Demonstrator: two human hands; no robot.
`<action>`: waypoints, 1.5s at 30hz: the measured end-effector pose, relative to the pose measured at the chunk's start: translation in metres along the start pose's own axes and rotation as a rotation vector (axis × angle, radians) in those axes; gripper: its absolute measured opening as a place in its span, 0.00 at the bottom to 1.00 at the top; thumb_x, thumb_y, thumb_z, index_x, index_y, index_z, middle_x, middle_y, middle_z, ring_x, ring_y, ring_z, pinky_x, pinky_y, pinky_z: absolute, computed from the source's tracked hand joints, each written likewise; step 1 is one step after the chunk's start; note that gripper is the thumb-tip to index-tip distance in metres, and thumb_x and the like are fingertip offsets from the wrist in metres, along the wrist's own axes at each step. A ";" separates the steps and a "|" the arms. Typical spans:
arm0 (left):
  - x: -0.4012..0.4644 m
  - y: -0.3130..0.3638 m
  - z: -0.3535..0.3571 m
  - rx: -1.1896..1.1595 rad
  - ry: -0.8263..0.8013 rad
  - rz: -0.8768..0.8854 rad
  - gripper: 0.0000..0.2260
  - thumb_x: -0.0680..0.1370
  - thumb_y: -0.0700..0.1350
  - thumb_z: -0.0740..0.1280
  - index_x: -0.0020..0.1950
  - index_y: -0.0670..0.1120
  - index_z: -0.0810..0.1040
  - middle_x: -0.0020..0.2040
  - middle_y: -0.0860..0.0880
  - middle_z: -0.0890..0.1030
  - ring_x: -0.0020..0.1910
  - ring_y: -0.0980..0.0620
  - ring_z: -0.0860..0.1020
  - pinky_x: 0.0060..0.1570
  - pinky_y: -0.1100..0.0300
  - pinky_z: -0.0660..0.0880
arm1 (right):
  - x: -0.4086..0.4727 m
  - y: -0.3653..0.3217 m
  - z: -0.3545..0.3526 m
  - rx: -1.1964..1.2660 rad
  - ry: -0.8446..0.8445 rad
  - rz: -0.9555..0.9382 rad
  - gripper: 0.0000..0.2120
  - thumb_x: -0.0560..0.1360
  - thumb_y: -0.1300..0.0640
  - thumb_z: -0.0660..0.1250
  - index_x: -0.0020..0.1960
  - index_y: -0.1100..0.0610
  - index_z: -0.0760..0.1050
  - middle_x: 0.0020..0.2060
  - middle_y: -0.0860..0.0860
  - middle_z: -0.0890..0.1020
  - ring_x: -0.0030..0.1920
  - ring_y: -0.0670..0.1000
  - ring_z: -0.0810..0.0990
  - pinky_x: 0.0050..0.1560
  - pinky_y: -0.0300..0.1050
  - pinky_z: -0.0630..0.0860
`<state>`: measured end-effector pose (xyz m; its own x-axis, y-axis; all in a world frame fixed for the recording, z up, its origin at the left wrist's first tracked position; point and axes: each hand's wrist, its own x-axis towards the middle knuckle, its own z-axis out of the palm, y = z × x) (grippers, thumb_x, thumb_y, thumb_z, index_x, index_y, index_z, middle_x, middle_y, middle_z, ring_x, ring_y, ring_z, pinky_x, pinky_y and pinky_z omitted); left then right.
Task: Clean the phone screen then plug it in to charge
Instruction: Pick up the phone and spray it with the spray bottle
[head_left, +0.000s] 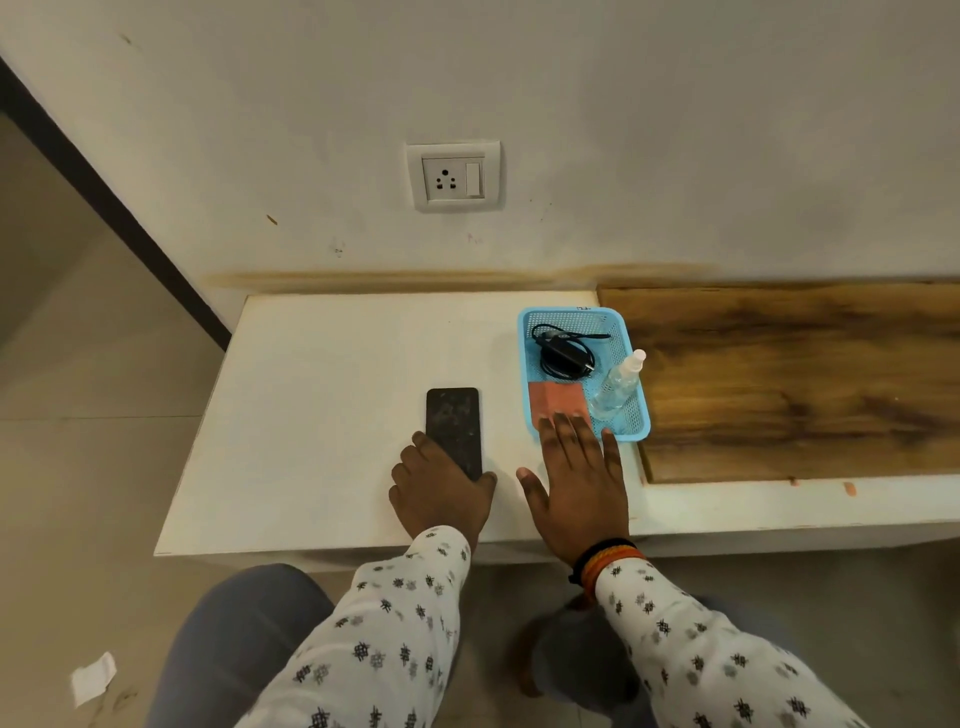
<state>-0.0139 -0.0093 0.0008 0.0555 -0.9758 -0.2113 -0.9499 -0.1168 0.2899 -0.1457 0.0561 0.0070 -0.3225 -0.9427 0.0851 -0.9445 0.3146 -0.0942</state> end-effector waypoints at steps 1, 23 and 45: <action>0.001 0.001 -0.001 -0.003 -0.009 -0.011 0.45 0.69 0.68 0.70 0.75 0.43 0.59 0.69 0.43 0.71 0.66 0.43 0.73 0.63 0.50 0.73 | 0.001 0.000 0.000 0.006 0.005 0.003 0.32 0.78 0.37 0.53 0.74 0.56 0.66 0.72 0.56 0.70 0.73 0.59 0.66 0.74 0.62 0.57; 0.011 0.009 -0.016 -0.137 -0.153 -0.152 0.39 0.66 0.60 0.77 0.66 0.42 0.65 0.62 0.42 0.72 0.60 0.41 0.75 0.57 0.50 0.75 | 0.004 0.009 0.004 0.083 0.201 0.045 0.28 0.74 0.42 0.67 0.69 0.55 0.71 0.66 0.54 0.77 0.67 0.58 0.74 0.65 0.60 0.69; 0.012 0.003 -0.013 -0.123 -0.116 -0.114 0.38 0.65 0.60 0.77 0.64 0.41 0.66 0.61 0.43 0.72 0.58 0.42 0.74 0.56 0.50 0.74 | 0.013 0.023 0.001 0.133 0.312 0.157 0.22 0.74 0.42 0.66 0.64 0.53 0.73 0.60 0.53 0.80 0.61 0.58 0.77 0.58 0.59 0.72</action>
<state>-0.0120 -0.0237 0.0116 0.1181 -0.9281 -0.3530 -0.8941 -0.2540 0.3688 -0.1713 0.0506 0.0049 -0.4857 -0.7987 0.3553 -0.8723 0.4165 -0.2562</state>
